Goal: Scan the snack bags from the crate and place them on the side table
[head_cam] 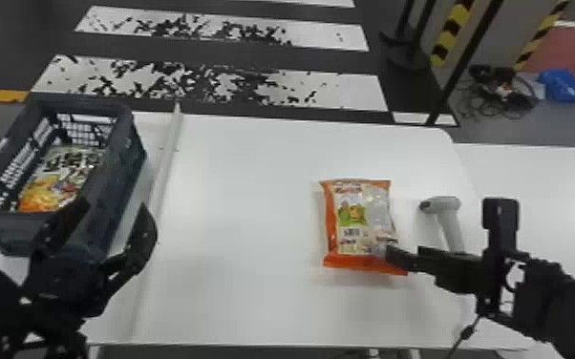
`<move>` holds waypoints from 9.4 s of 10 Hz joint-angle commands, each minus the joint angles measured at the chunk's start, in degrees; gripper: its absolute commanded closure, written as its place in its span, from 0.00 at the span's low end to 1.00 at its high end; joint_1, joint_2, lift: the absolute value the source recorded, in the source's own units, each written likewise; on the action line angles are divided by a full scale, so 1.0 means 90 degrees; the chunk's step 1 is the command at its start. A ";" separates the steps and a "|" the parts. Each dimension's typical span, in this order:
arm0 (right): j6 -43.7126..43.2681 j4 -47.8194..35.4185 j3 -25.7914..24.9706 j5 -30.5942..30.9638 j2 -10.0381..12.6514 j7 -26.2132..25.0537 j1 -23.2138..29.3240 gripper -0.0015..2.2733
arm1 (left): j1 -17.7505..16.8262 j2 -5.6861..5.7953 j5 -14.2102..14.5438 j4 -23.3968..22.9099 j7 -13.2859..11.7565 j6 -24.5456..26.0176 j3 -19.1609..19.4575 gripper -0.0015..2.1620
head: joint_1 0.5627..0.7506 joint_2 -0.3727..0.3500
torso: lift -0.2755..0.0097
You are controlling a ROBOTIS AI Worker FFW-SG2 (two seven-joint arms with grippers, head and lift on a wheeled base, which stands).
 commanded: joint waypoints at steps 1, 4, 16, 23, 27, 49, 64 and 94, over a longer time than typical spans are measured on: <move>0.0040 0.0179 0.0047 0.0021 -0.0014 0.0220 -0.0131 0.07 | 0.0009 -0.0013 0.0000 0.0026 -0.0019 0.0000 0.0001 0.02 | 0.70 0.42 | 0.68; -0.0038 0.1214 0.0320 0.0206 -0.0102 0.0757 -0.0669 0.07 | 0.0000 -0.0013 0.0000 0.0026 -0.0019 -0.0020 0.0001 0.02 | 0.70 0.44 | 0.68; -0.0702 0.0052 -0.1799 -0.1180 0.0035 0.1080 -0.0112 0.99 | 0.0009 -0.0042 0.0000 0.0006 -0.0009 -0.0020 0.0001 0.02 | 0.70 0.37 | 0.68; -0.2128 0.1566 -0.3078 -0.1854 0.0054 -0.0376 -0.0366 0.99 | 0.0009 -0.0042 0.0000 0.0006 0.0040 -0.0020 -0.0048 0.02 | 0.70 0.03 | 0.68; -0.3241 0.3001 -0.2883 -0.1522 -0.0131 -0.1235 -0.0600 0.99 | 0.0000 -0.0032 0.0000 0.0006 0.0040 -0.0020 -0.0048 0.02 | 0.70 0.03 | 0.68; -0.6132 -0.0983 0.1287 0.1495 0.1168 -0.2602 0.1919 0.02 | 0.0019 -0.0013 -0.0029 -0.0150 0.0147 0.0059 -0.0312 0.01 | 0.70 0.33 | 0.68; -0.8652 0.0150 0.2723 0.2208 0.1255 -0.3442 0.2290 0.03 | -0.1162 0.0417 -0.0176 -0.1596 -0.0419 0.4004 0.1348 0.04 | 0.70 0.70 | 0.68; -0.7773 0.0257 0.3123 0.2452 0.1031 -0.3403 0.2056 0.03 | -0.6084 0.1726 -0.2764 0.4567 -0.3554 0.5976 -0.0429 0.00 | 0.70 0.96 | 0.68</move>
